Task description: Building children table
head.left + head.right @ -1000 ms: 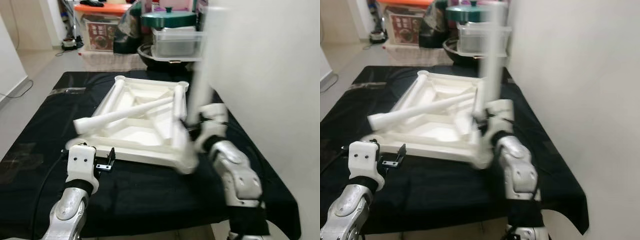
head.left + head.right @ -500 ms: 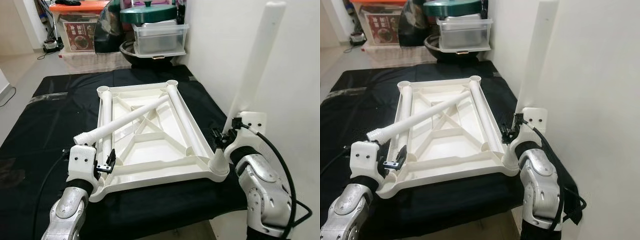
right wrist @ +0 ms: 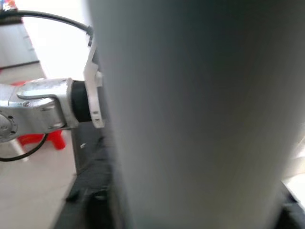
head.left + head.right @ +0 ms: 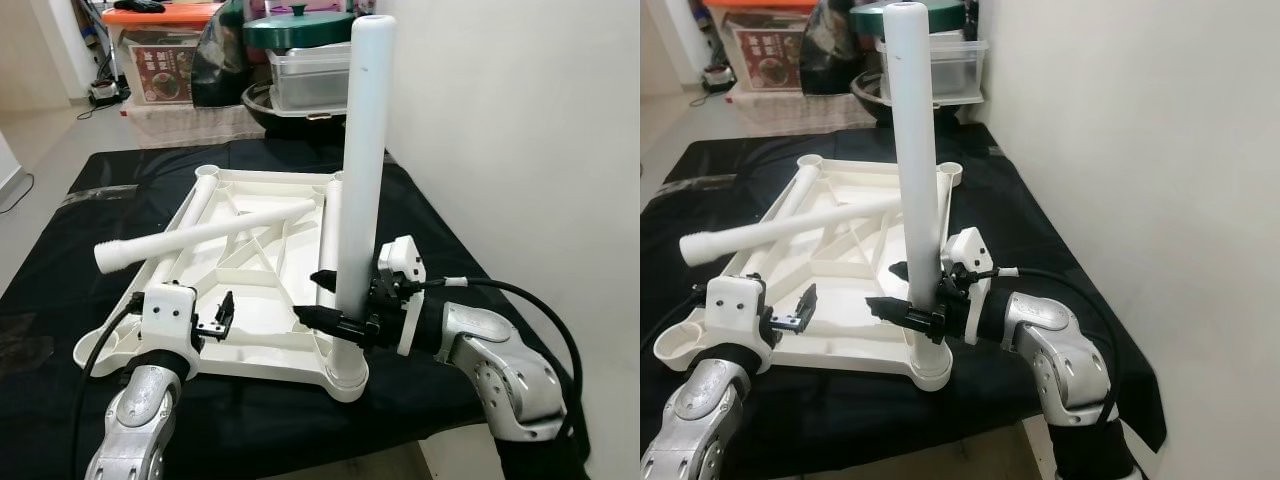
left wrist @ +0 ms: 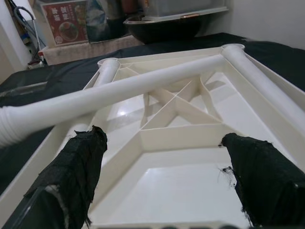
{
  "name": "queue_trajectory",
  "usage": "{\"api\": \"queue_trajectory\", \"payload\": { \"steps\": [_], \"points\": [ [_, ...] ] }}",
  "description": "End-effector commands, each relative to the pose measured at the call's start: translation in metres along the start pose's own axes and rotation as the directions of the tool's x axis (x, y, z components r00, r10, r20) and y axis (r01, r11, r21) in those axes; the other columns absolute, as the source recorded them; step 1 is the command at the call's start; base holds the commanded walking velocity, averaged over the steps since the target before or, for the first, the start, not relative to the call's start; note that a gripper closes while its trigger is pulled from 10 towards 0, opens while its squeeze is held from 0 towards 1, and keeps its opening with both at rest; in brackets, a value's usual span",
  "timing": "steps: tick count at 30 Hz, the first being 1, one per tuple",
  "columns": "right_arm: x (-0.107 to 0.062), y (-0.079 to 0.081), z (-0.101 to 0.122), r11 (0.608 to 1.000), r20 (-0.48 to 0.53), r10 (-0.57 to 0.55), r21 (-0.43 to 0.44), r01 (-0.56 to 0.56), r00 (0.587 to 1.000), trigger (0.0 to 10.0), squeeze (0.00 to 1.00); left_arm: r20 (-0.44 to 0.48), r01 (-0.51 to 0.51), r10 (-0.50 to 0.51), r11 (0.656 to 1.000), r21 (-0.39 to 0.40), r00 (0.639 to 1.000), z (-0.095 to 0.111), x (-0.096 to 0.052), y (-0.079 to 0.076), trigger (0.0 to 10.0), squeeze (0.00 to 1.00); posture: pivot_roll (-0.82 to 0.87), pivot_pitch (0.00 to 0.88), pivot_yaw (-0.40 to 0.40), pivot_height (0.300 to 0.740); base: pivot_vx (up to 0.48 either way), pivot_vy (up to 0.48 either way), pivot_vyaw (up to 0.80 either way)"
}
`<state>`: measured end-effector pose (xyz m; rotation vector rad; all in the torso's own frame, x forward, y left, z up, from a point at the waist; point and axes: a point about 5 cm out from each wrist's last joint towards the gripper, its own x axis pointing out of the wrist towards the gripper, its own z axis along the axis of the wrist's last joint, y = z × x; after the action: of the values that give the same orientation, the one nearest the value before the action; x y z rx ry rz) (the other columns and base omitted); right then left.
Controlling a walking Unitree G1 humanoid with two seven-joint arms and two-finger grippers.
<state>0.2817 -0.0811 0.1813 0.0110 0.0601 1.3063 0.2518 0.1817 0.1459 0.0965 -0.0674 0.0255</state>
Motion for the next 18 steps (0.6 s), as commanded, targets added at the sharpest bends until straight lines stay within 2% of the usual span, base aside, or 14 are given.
{"api": "queue_trajectory", "payload": {
  "steps": [1,3,6,7,8,9,10,11,12,13,14,16,17,18],
  "points": [
    [0.016,-0.002,-0.004,1.000,-0.020,-0.006,-0.008,0.006,1.000,0.0,0.00,-0.013,-0.009,0.009,1.000,0.010,1.000,-0.004,-0.001,0.001,10.0,0.00,0.06,0.000,-0.075,0.740,0.000,0.000,0.00],
    [0.016,-0.002,-0.004,1.000,-0.020,-0.006,-0.008,0.006,1.000,0.0,0.00,-0.013,-0.009,0.009,1.000,0.010,1.000,-0.004,-0.001,0.001,10.0,0.00,0.06,0.000,-0.075,0.740,0.000,0.000,0.00],
    [0.021,-0.009,-0.003,0.998,-0.008,-0.065,0.001,0.065,0.998,0.0,0.00,-0.015,-0.015,0.015,1.000,0.009,1.000,-0.005,-0.002,0.002,10.0,0.00,0.06,0.000,-0.075,0.740,0.000,0.000,0.00],
    [0.021,-0.033,-0.007,0.940,-0.046,-0.340,0.018,0.341,0.939,0.0,0.00,-0.019,-0.018,0.018,1.000,0.008,1.000,-0.007,-0.003,0.001,10.0,0.00,0.06,0.000,-0.078,0.740,0.000,0.000,0.00],
    [0.006,-0.060,-0.014,0.763,-0.104,-0.640,0.033,0.646,0.761,0.0,0.00,-0.021,-0.018,0.018,1.000,0.007,1.000,-0.008,-0.004,0.001,10.0,0.00,0.05,0.000,-0.075,0.740,0.000,0.000,0.00],
    [0.006,-0.060,-0.014,0.763,-0.104,-0.640,0.033,0.646,0.761,0.0,0.00,-0.021,-0.018,0.018,1.000,0.007,1.000,-0.008,-0.004,0.001,10.0,0.00,0.05,0.000,-0.075,0.740,0.000,0.000,0.00],
    [-0.021,-0.078,-0.017,0.492,-0.106,-0.863,0.036,0.870,0.493,0.0,0.00,-0.024,-0.016,0.016,1.000,0.006,1.000,-0.009,-0.004,0.000,10.0,0.00,0.04,0.000,-0.071,0.740,0.000,0.000,0.00],
    [-0.044,-0.085,-0.022,0.278,-0.116,-0.954,0.006,0.961,0.277,0.0,0.00,-0.025,-0.013,0.013,1.000,0.005,1.000,-0.010,-0.003,-0.002,10.0,0.00,0.04,0.000,-0.071,0.740,0.000,0.000,0.00],
    [-0.044,-0.085,-0.022,0.278,-0.116,-0.954,0.006,0.961,0.277,0.0,0.00,-0.025,-0.013,0.013,1.000,0.005,1.000,-0.010,-0.003,-0.002,10.0,0.00,0.04,0.000,-0.071,0.740,0.000,0.000,0.00],
    [-0.059,-0.080,-0.026,0.182,-0.118,-0.976,-0.001,0.983,0.181,0.0,0.00,-0.026,-0.009,0.009,1.000,0.003,1.000,-0.010,-0.002,-0.003,10.0,0.00,0.03,0.000,-0.063,0.740,0.000,0.000,0.00],
    [-0.066,-0.073,-0.030,0.156,-0.124,-0.980,0.000,0.988,0.154,0.0,0.00,-0.027,-0.006,0.006,1.000,0.002,1.000,-0.010,-0.001,-0.003,10.0,0.00,0.02,0.000,-0.050,0.740,0.000,0.000,0.00],
    [-0.067,-0.068,-0.032,0.159,-0.135,-0.978,0.001,0.987,0.157,0.0,0.00,-0.027,-0.004,0.004,1.000,0.002,1.000,-0.010,-0.001,-0.003,10.0,0.00,0.02,0.000,-0.050,0.740,0.000,0.000,0.00],
    [-0.067,-0.059,-0.034,0.176,-0.151,-0.973,0.014,0.984,0.176,0.0,0.00,-0.029,0.005,-0.005,1.000,0.001,1.000,-0.011,0.000,-0.004,10.0,0.00,0.01,0.000,-0.045,0.740,0.000,0.000,0.00],
    [-0.067,-0.059,-0.034,0.176,-0.151,-0.973,0.014,0.984,0.176,0.0,0.00,-0.029,0.005,-0.005,1.000,0.001,1.000,-0.011,0.000,-0.004,10.0,0.00,0.01,0.000,-0.045,0.740,0.000,0.000,0.00]
  ]
}}
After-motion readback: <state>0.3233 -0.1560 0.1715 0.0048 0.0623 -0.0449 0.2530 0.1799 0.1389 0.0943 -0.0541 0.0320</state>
